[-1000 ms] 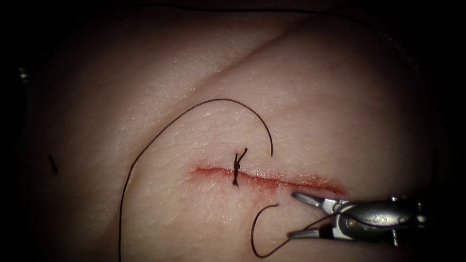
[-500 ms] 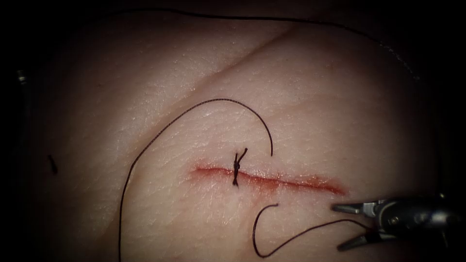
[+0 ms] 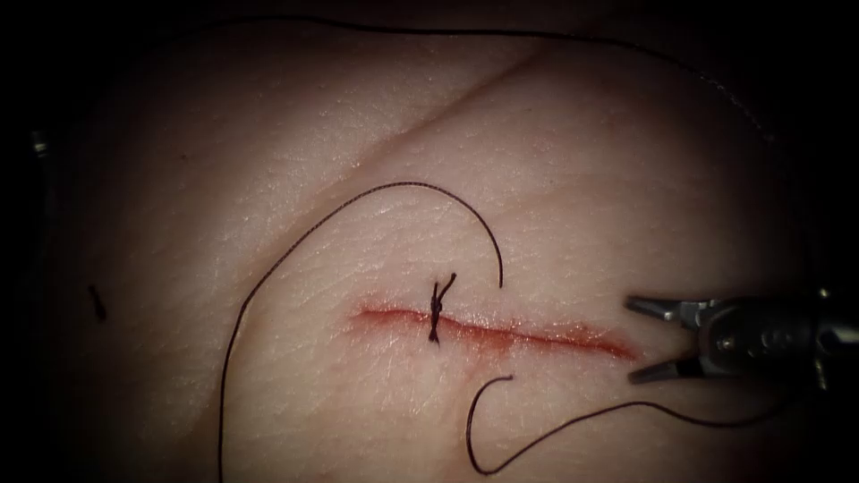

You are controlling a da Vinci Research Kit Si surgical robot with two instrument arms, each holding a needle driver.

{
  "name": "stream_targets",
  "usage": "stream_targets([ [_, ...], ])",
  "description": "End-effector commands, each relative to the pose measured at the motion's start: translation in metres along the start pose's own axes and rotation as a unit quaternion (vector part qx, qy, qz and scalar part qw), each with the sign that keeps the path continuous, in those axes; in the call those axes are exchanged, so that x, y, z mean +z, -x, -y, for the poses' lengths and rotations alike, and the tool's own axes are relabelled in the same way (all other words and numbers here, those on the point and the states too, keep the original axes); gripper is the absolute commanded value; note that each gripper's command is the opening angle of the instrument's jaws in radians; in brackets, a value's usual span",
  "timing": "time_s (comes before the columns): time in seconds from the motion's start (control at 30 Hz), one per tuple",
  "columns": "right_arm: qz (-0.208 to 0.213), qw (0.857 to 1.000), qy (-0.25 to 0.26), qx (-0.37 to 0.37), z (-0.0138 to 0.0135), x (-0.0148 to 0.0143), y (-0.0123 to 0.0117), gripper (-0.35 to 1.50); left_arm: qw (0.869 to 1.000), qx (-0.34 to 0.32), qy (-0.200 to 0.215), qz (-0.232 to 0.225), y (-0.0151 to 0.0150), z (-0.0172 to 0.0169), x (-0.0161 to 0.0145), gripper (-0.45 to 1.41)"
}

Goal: Wound Closure

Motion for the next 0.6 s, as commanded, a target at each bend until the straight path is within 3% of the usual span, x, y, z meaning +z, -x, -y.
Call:
stream_targets([
  [0.03,-0.023,1.0,0.008,0.002,0.0007,0.0011,0.0,1.18,1.0,-0.001,0.001,0.0,0.0007,-0.0005,0.0003,-0.45],
  [0.07,-0.058,0.998,0.013,0.028,0.0011,0.0016,-0.0006,1.11,1.0,-0.001,0.001,0.0,0.0007,-0.0005,0.0003,-0.45],
  [0.1,-0.058,0.998,0.013,0.028,0.0011,0.0016,-0.0006,1.11,1.0,-0.001,0.001,0.0,0.0007,-0.0005,0.0003,-0.45],
  [0.17,-0.096,0.994,0.016,0.057,0.0022,0.0029,-0.0015,1.08,1.0,-0.001,0.0,0.0,0.0007,-0.0005,0.0004,-0.45],
  [0.23,-0.101,0.993,0.013,0.06,0.0026,0.0034,-0.0018,1.06,1.0,-0.001,0.0,0.0,0.0007,-0.0005,0.0004,-0.45],
  [0.4,-0.115,0.99,0.011,0.082,0.005,0.0086,-0.0028,1.04,1.0,-0.001,0.0,0.0,0.0009,-0.0004,0.0007,-0.45],
  [0.6,-0.11,0.99,0.016,0.083,0.0052,0.0114,-0.0022,1.03,1.0,-0.001,-0.001,0.0,0.001,-0.0005,0.0008,-0.45],
])
